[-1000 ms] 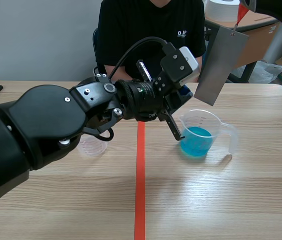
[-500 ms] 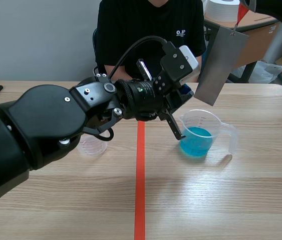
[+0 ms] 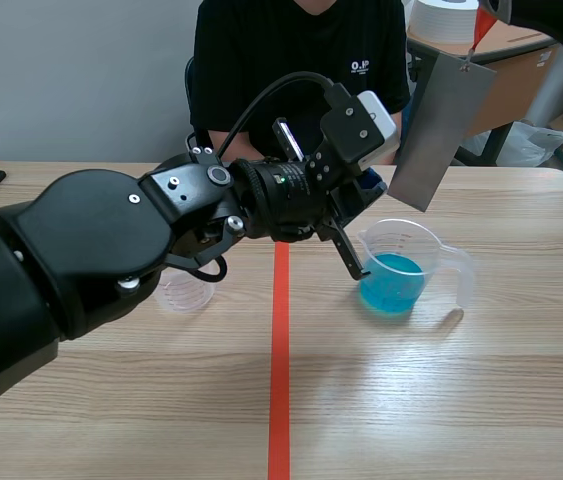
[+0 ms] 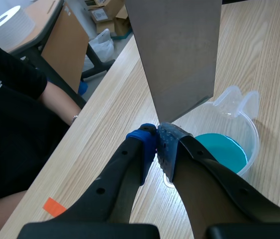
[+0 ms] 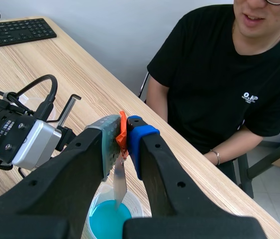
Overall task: Do the redox reaction experiment.
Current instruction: 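Raise the plate and point at it, then put the plate into the left beaker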
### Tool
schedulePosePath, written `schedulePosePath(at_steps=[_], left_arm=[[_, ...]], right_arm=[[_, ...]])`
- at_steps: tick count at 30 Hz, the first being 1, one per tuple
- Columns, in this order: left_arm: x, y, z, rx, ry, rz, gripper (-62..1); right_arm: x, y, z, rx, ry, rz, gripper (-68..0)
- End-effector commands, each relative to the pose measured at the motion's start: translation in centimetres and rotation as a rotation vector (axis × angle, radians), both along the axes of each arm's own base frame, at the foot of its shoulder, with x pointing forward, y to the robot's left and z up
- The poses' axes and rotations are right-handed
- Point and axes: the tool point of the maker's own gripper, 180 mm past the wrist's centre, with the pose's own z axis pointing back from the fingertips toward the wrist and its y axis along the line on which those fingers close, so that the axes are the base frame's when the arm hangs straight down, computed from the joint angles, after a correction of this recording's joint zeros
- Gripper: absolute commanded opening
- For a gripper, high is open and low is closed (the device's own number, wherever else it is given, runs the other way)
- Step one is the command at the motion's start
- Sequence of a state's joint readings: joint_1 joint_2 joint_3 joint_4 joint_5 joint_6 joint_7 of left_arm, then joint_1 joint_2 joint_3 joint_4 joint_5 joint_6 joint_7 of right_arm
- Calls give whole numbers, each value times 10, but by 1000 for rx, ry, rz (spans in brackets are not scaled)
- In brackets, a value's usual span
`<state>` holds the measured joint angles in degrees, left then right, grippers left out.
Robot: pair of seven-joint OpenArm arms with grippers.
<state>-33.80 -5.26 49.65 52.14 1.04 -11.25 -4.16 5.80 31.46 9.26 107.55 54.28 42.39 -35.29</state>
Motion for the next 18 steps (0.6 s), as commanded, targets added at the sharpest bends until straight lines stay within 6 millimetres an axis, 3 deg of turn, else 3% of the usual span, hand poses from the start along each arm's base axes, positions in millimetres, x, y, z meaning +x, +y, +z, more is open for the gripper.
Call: schedulePosePath(at_steps=[1, 9, 18], left_arm=[[2, -5, 15, -31, -28, -14, -560], [8, 20, 3, 14, -27, 14, -560], [-2, 101, 2, 32, -15, 102, -560]], right_arm=[[-2, 1, 10, -2, -34, 13, -658], [-2, 1, 11, -1, -34, 13, -658], [-2, 1, 10, -2, -34, 13, -658]])
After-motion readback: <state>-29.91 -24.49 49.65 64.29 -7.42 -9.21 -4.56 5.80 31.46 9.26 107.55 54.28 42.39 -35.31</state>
